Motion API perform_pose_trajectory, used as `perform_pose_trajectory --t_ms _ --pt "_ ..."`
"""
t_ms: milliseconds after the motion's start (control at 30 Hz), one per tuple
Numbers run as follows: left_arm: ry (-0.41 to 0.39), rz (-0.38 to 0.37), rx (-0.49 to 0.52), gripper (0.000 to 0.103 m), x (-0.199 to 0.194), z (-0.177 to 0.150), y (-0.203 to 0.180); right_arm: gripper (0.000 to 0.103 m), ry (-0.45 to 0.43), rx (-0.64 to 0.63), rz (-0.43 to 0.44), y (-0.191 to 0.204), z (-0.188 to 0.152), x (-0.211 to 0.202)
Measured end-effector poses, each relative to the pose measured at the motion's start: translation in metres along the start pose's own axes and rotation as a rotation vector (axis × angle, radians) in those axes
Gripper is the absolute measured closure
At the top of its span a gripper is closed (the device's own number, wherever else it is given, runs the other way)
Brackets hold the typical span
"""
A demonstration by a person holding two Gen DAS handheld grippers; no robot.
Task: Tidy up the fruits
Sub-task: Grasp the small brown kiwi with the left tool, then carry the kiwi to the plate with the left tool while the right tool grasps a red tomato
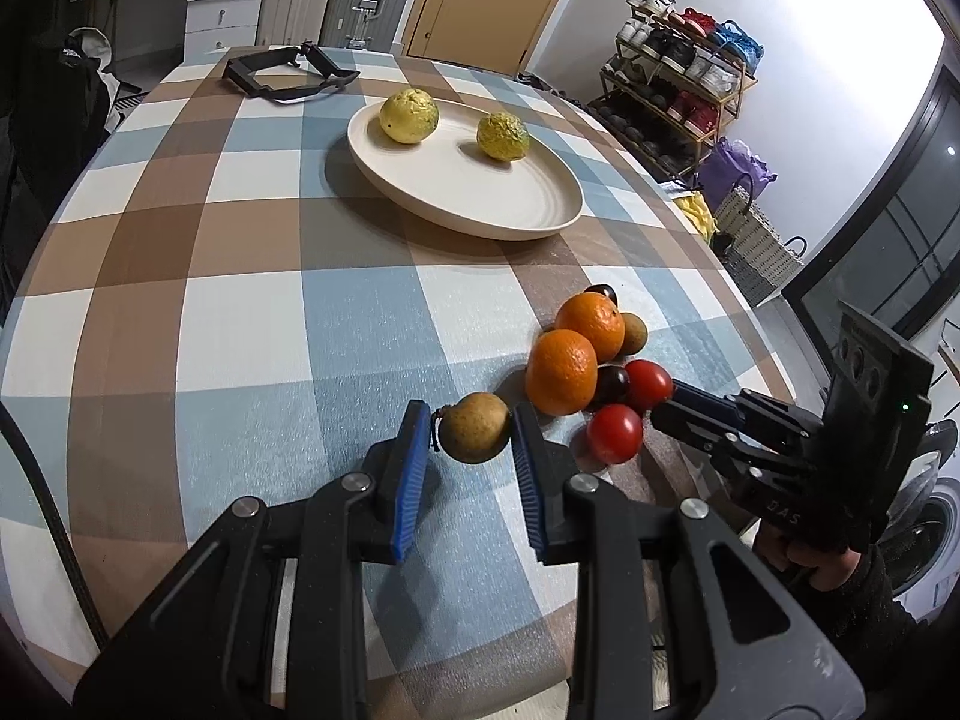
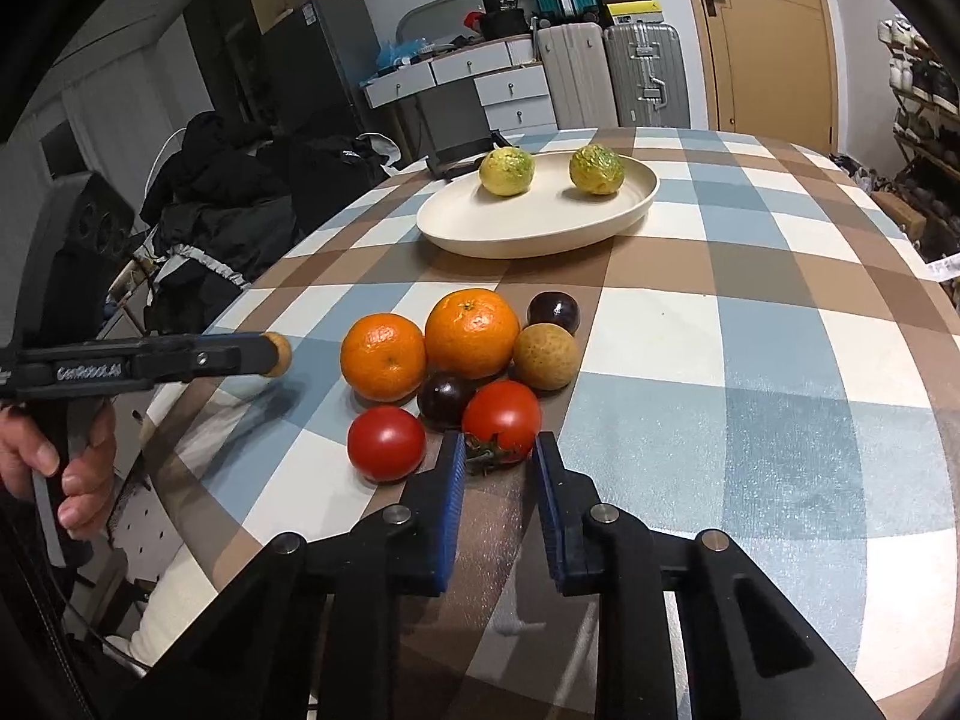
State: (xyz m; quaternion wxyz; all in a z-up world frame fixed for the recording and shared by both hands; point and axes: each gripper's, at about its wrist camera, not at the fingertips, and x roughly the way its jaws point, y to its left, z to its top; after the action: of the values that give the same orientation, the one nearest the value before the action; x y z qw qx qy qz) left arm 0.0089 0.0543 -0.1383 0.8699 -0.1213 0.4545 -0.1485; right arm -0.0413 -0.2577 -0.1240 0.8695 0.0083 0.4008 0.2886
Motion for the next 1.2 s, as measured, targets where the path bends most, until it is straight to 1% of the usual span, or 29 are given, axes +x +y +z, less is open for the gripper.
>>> perform_pose_trajectory --t_ms 233,333,433,533,633,733,767,800,833,900,933,967,1000,1033,1200 --pt "0.02 0.005 0.011 0.078 0.011 0.006 -0.001 0.08 -0.018 0.023 0.043 -0.006 -0.001 -0.007" --pt "0.022 0.002 0.012 0.078 0.014 0.008 -0.003 0.08 0.012 0.009 0.017 -0.004 -0.003 -0.003" --pt "0.026 -0.001 0.02 0.078 0.018 0.011 -0.006 0.079 0.012 -0.008 -0.004 0.0 -0.003 -0.003" --pt "0.028 -0.002 0.027 0.078 0.019 0.013 -0.008 0.073 0.015 -0.025 -0.027 0.003 0.001 0.0" --pt "0.029 0.003 0.033 0.078 0.02 0.016 -0.008 0.06 0.017 -0.037 -0.039 0.004 0.004 0.004" --pt "0.028 0.004 0.031 0.078 0.021 0.019 -0.006 0.061 0.011 -0.035 0.003 0.004 0.008 0.007" --pt "0.025 0.009 0.032 0.078 0.021 0.021 -0.006 0.062 0.013 -0.036 0.004 0.004 0.009 0.009" --pt "0.021 0.017 0.037 0.078 0.021 0.023 -0.006 0.066 0.015 -0.036 -0.002 0.004 0.01 0.01" --pt "0.015 0.03 0.046 0.078 0.02 0.024 -0.006 0.075 0.019 -0.034 -0.008 0.004 0.01 0.012" --pt "-0.002 0.052 0.056 0.078 0.019 0.029 -0.007 0.075 0.02 -0.024 0.003 0.001 0.012 0.011" --pt "-0.008 0.06 0.061 0.078 0.019 0.032 -0.007 0.075 0.007 -0.023 0.022 0.0 0.012 0.008" --pt "-0.014 0.067 0.064 0.078 0.02 0.036 -0.007 0.075 -0.009 -0.031 0.02 0.001 0.012 0.004" --pt "-0.018 0.069 0.066 0.078 0.02 0.039 -0.007 0.075 -0.029 -0.038 0.001 0.001 0.013 -0.001" --pt "-0.022 0.07 0.068 0.078 0.021 0.042 -0.007 0.075 -0.043 -0.038 -0.001 0.0 0.014 -0.005" --pt "-0.046 0.067 0.073 0.078 0.027 0.066 -0.006 0.075 -0.114 -0.009 0.012 -0.008 0.034 -0.022"
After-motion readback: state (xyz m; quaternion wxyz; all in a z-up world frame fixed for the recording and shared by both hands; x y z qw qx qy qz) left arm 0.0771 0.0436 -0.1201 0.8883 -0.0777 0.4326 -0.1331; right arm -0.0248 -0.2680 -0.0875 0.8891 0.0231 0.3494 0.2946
